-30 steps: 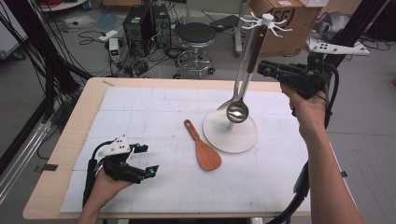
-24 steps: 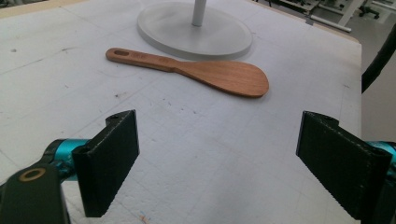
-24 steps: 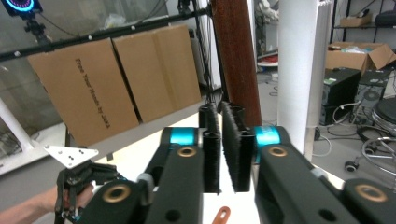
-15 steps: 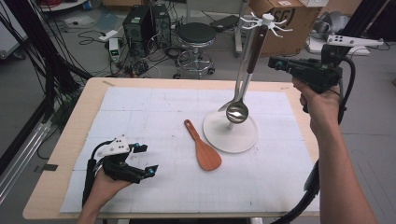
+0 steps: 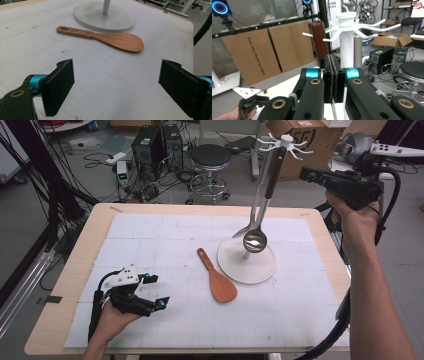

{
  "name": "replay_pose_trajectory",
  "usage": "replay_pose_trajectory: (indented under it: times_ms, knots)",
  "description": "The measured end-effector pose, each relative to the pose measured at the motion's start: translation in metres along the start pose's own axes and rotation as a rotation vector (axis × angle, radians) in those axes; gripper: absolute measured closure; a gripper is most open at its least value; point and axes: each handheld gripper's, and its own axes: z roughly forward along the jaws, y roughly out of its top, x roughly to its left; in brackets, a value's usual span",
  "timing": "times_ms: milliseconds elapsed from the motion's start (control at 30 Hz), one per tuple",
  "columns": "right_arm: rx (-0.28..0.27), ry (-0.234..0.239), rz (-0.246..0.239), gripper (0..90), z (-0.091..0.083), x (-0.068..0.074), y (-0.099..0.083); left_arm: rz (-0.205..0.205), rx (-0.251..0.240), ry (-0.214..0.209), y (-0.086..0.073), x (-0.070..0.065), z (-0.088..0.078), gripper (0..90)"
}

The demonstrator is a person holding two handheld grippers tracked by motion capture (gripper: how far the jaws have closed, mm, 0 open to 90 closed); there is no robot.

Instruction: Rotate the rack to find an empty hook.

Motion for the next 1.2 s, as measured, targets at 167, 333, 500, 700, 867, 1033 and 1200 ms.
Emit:
replay_pose_trajectory:
  times_ms: [167, 333, 500, 700, 867, 1033, 1200]
  knots:
    - [-0.007, 0.004, -0.014, 89.5, 0.004, -0.001, 0.009, 0.001, -0.005, 0.0, 0.001, 0.0, -0.001, 13.7]
    - [-0.022, 0.007, -0.02, 89.5, 0.006, 0.0, 0.015, -0.004, 0.001, 0.001, 0.0, 0.001, 0.0, 13.7]
    - [-0.01, 0.008, -0.035, 89.5, 0.011, 0.003, 0.018, -0.004, -0.003, -0.002, 0.0, 0.001, 0.0, 13.7]
    - [0.013, 0.02, -0.044, 89.5, 0.021, 0.011, 0.017, -0.003, -0.004, -0.001, 0.0, 0.002, -0.001, 13.7]
    - [0.011, 0.023, -0.055, 89.5, 0.028, 0.016, 0.016, -0.001, -0.006, 0.001, 0.0, 0.002, -0.003, 13.7]
    - [0.022, 0.026, -0.055, 89.5, 0.034, 0.02, 0.016, -0.001, -0.012, -0.003, 0.001, 0.002, -0.003, 13.7]
    - [0.034, 0.027, -0.062, 89.5, 0.04, 0.024, 0.017, -0.003, -0.011, -0.001, 0.001, 0.001, -0.003, 13.7]
